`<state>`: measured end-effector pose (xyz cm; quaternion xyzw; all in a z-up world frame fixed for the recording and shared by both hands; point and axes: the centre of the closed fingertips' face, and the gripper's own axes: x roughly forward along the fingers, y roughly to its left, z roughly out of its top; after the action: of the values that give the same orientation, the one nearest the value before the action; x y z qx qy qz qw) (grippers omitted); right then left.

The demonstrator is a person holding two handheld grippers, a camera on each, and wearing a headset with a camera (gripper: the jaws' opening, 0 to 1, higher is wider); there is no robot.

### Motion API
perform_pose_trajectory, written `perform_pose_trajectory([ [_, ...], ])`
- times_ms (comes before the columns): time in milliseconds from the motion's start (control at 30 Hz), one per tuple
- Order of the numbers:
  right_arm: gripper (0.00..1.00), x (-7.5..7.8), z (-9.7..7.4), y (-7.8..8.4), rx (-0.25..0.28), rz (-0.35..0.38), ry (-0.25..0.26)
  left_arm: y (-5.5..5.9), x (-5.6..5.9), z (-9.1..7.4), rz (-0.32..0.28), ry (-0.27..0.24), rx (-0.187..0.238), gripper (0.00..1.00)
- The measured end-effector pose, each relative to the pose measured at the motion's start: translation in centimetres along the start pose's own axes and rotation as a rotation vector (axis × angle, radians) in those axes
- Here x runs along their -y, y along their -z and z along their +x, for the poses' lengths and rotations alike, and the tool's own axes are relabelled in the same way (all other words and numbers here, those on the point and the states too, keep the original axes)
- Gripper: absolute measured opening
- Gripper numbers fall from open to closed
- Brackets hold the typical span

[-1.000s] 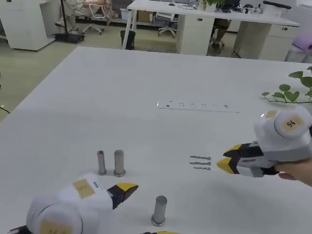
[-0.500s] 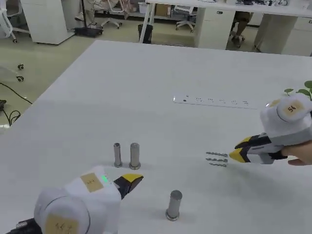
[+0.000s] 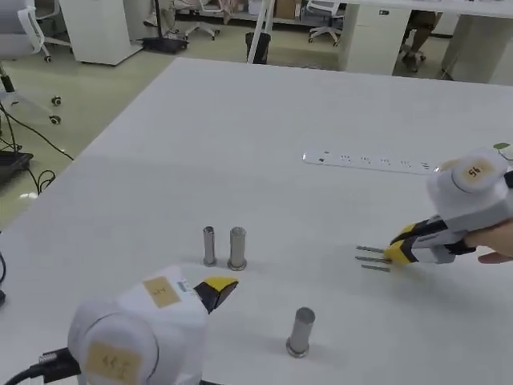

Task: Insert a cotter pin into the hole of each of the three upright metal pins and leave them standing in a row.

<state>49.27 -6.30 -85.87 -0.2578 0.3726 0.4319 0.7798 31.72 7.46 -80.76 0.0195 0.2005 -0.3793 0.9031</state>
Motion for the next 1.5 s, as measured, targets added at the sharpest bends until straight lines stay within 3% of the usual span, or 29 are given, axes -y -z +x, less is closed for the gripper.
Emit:
perform_pose_trajectory([
  [200, 0.13, -0.4, 0.5, 0.4, -0.035, 0.000, -0.055, 0.1, -0.1, -0.1, 0.000, -0.004, -0.006, 0.94],
  [233, 0.13, -0.5, 0.6, -0.1, -0.008, 0.008, -0.061, 0.1, -0.1, -0.1, 0.000, -0.002, -0.005, 0.94],
  [400, 0.09, 0.0, 0.4, 0.1, -0.054, -0.029, -0.068, 0.1, -0.1, -0.2, 0.002, 0.000, -0.006, 0.91],
  [700, 0.05, -0.4, 0.5, 0.1, -0.135, -0.223, -0.074, 0.2, -0.2, -0.2, 0.000, 0.002, -0.010, 0.88],
  [733, 0.04, -0.3, 0.5, 0.0, -0.137, -0.274, -0.069, 0.2, -0.2, -0.2, 0.000, 0.003, -0.011, 0.87],
  [1000, 0.02, -0.5, 0.6, 0.0, -0.172, -0.347, -0.051, 0.1, -0.3, -0.3, -0.005, -0.002, -0.004, 0.85],
  [1300, 0.01, -0.4, -0.3, -0.9, -0.152, -0.400, -0.024, -0.4, -1.1, -0.9, -0.022, -0.024, 0.013, 0.82],
  [1500, 0.01, -1.2, -1.6, -2.2, -0.125, -0.458, -0.001, -0.9, -1.4, -1.4, -0.074, -0.030, 0.027, 0.74],
])
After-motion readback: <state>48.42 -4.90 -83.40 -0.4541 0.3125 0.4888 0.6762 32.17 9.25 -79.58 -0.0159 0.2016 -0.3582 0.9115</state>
